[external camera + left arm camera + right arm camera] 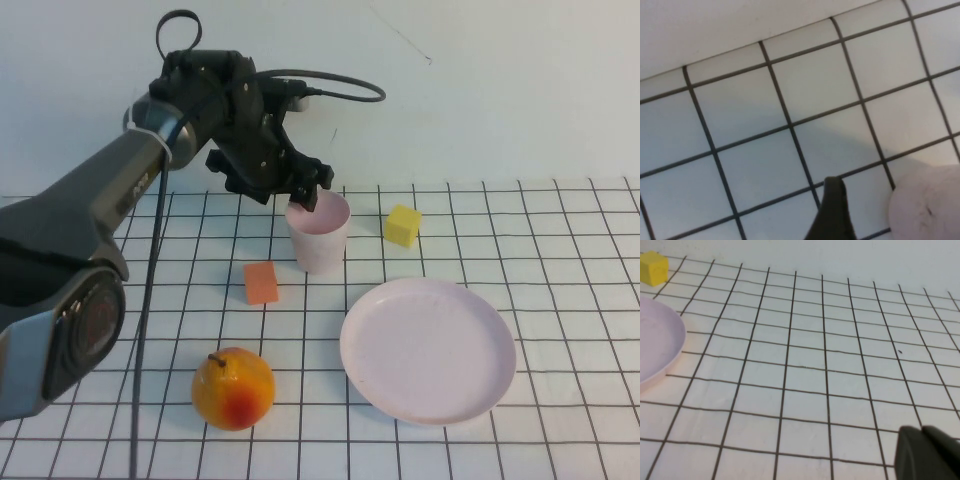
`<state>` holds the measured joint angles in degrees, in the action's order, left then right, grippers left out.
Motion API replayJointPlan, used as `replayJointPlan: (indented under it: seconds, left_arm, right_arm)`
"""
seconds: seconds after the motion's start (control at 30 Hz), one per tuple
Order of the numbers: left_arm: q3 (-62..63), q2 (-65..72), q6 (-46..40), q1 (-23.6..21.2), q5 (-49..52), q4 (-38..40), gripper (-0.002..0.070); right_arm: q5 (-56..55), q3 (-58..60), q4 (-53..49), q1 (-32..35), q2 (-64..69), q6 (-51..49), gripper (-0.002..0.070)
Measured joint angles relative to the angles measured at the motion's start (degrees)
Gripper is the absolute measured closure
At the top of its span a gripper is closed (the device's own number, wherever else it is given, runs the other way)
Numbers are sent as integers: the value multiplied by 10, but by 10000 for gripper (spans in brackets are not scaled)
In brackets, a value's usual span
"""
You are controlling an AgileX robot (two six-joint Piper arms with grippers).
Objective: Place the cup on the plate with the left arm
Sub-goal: Pick up the cup from the table
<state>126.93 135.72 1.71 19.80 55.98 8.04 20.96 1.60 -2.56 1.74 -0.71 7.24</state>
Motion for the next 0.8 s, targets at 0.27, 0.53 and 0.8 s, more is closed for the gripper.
replayJointPlan:
  seconds: [0.27, 0.53, 0.8]
  left_arm:
    - [23, 35, 7, 0, -6, -7, 199]
    - [24, 38, -4, 0, 4, 0, 503]
    - [29, 36, -7, 0, 26, 10, 647]
  right_arm:
    - [0, 0, 0, 0, 0, 0, 678]
    - [0, 0, 0, 0, 0, 0, 678]
    - [0, 0, 0, 0, 0, 0, 678]
